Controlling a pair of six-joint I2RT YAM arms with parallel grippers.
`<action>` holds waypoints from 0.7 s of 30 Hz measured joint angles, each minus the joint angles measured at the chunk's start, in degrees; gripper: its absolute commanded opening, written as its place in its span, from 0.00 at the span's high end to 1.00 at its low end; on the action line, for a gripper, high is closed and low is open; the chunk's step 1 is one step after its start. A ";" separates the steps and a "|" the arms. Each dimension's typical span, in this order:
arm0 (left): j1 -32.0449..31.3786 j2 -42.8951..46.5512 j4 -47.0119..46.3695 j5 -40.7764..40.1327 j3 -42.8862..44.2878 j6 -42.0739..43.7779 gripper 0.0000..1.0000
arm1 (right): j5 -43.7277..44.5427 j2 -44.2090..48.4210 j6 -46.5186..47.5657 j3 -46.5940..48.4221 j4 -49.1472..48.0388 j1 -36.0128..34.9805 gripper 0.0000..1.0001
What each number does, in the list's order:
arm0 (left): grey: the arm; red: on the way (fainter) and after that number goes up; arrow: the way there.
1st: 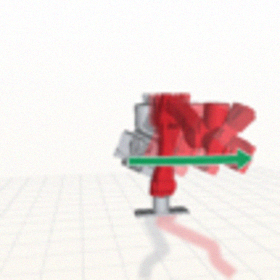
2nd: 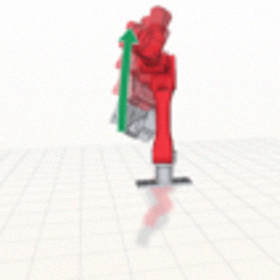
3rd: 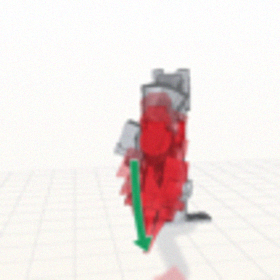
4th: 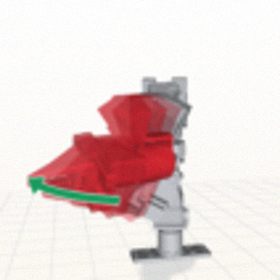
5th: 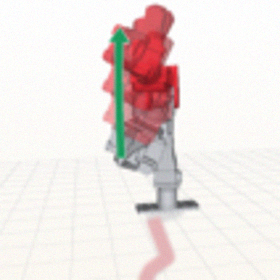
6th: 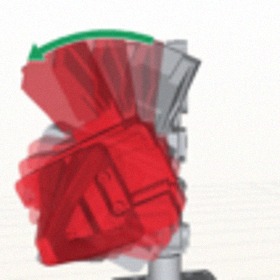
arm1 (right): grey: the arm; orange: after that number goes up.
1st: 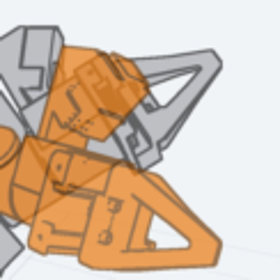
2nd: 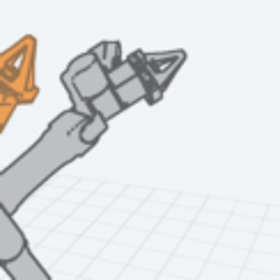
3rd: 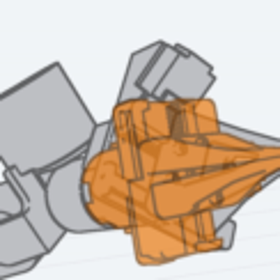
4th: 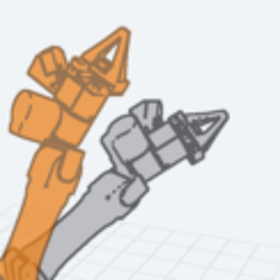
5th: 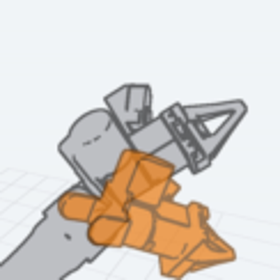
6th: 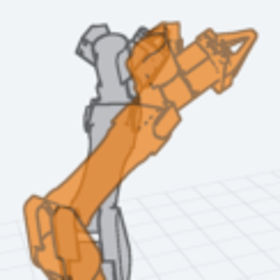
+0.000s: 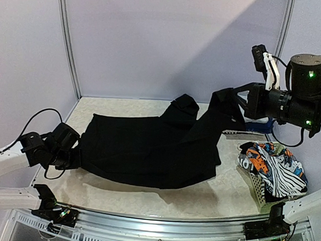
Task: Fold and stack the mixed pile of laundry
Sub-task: Fold the crumpled shirt at the center of the board.
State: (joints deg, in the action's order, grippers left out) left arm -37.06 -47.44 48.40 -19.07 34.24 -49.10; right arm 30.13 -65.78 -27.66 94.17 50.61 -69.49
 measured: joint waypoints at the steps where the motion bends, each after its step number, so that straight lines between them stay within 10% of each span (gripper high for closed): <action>1: -0.02 -0.22 0.37 -0.96 0.04 -0.02 1.00 | 1.64 -0.26 0.63 0.96 0.00 0.00 1.00; 21: 2.82 -16.35 0.31 -8.52 9.62 5.97 1.00 | 15.47 -18.49 10.21 17.07 0.94 8.24 1.00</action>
State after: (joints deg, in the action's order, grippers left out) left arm -34.24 -63.79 48.71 -27.59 43.86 -43.13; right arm 45.60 -84.27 -17.45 111.24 51.55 -61.25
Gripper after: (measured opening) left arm 0.012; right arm 0.009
